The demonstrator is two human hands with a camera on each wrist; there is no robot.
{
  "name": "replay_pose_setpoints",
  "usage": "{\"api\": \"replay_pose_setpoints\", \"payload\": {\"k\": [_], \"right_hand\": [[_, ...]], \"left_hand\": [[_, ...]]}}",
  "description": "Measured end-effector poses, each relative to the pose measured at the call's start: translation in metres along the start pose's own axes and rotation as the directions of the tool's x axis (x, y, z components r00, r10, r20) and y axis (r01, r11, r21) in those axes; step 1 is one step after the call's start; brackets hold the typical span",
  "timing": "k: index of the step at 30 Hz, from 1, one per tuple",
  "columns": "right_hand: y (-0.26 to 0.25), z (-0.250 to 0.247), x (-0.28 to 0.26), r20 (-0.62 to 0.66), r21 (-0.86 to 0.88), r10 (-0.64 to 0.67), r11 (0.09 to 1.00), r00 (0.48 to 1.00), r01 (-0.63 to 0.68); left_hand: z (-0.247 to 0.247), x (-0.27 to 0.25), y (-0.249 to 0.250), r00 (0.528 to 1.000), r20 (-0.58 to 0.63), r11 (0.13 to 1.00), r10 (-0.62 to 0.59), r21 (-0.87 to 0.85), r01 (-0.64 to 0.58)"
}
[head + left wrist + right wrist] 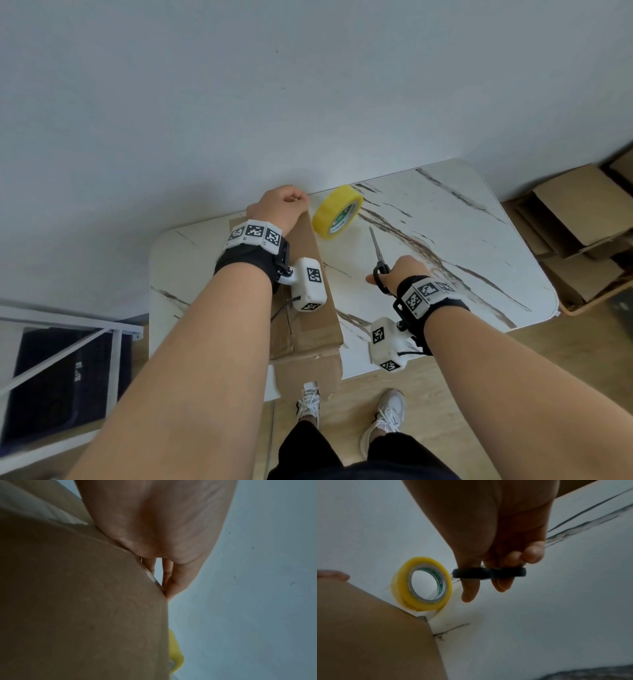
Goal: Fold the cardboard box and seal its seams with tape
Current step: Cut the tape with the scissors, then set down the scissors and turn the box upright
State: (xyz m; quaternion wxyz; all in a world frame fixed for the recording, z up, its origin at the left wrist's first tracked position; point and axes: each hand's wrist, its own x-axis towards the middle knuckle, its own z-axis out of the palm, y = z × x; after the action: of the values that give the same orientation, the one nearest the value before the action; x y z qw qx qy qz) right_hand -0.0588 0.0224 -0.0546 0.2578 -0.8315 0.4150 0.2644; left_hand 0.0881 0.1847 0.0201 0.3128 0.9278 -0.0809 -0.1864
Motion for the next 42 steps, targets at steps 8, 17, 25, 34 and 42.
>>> {"api": "replay_pose_setpoints", "payload": {"k": [8, 17, 25, 34, 42], "right_hand": [[0.001, 0.014, 0.005, -0.068, -0.078, -0.017, 0.997, 0.998, 0.012], [-0.002, 0.018, 0.006, -0.078, -0.127, -0.033, 0.992, 0.996, 0.023], [-0.007, 0.016, 0.001, -0.09, -0.172, -0.067, 0.984, 0.994, 0.051], [-0.032, -0.009, -0.011, -0.202, 0.146, -0.18, 0.966, 0.963, 0.211], [-0.107, -0.037, -0.034, -0.295, 0.552, -0.394, 0.673, 0.87, 0.492]], "left_hand": [[0.009, 0.009, 0.002, 0.998, 0.052, 0.985, -0.038, 0.17, 0.028], [0.006, 0.013, -0.002, 0.995, 0.092, 0.985, 0.023, 0.169, -0.038], [0.004, 0.008, -0.003, 0.986, 0.167, 0.974, -0.012, 0.223, -0.026], [-0.028, -0.001, -0.006, 0.996, 0.056, 0.967, 0.069, -0.249, -0.053], [-0.07, -0.009, -0.045, 0.989, 0.09, 0.993, -0.119, 0.019, 0.117]]}}
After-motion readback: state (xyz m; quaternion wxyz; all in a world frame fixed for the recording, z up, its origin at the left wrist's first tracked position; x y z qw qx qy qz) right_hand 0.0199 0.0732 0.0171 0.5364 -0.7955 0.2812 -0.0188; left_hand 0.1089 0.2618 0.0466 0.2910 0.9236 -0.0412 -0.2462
